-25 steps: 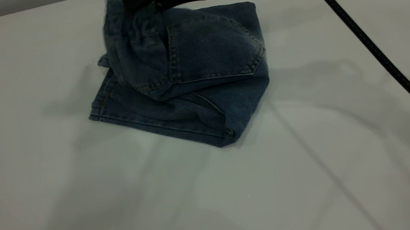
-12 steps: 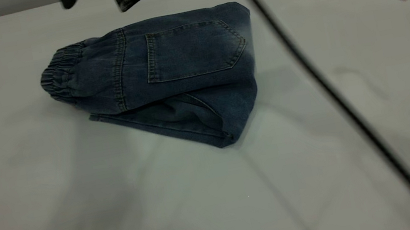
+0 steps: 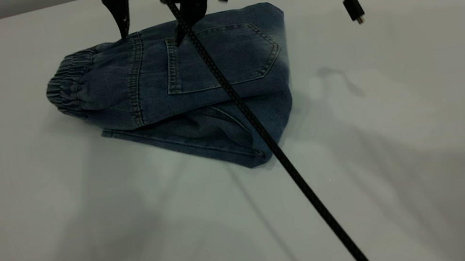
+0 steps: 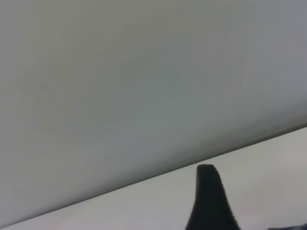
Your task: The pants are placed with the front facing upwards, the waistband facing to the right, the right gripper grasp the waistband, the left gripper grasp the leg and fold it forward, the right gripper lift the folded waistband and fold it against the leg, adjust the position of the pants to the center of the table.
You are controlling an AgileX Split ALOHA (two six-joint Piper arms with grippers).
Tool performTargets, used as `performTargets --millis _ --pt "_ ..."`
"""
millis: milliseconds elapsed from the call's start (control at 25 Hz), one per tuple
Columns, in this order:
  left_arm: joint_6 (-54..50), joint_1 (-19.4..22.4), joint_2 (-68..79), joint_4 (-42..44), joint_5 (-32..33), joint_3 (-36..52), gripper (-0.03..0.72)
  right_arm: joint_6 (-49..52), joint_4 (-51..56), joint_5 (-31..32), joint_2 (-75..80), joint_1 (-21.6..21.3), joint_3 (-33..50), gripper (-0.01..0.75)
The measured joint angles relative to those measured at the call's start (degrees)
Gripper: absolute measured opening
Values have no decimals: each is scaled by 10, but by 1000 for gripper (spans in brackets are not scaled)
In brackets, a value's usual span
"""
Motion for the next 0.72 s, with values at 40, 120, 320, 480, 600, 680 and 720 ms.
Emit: performTargets --millis 40,120,320,480,600,680,720 --pt "0 0 0 -2 0 0 440 36 -1 -1 10 0 -4 443" --pt "0 0 0 -3 0 0 440 107 -2 -3 28 0 -7 442" --pt "0 0 0 -4 2 0 440 155 -2 0 68 5 -10 442" --pt "0 0 0 -4 7 0 440 134 -6 18 74 10 -15 440" --pt "0 0 0 -4 11 0 440 66 -12 48 74 17 -17 440" --pt "-1 0 0 -4 11 0 440 15 -21 70 74 25 -19 440" --pt "-1 0 0 -4 11 0 440 -11 -26 83 74 29 -20 440"
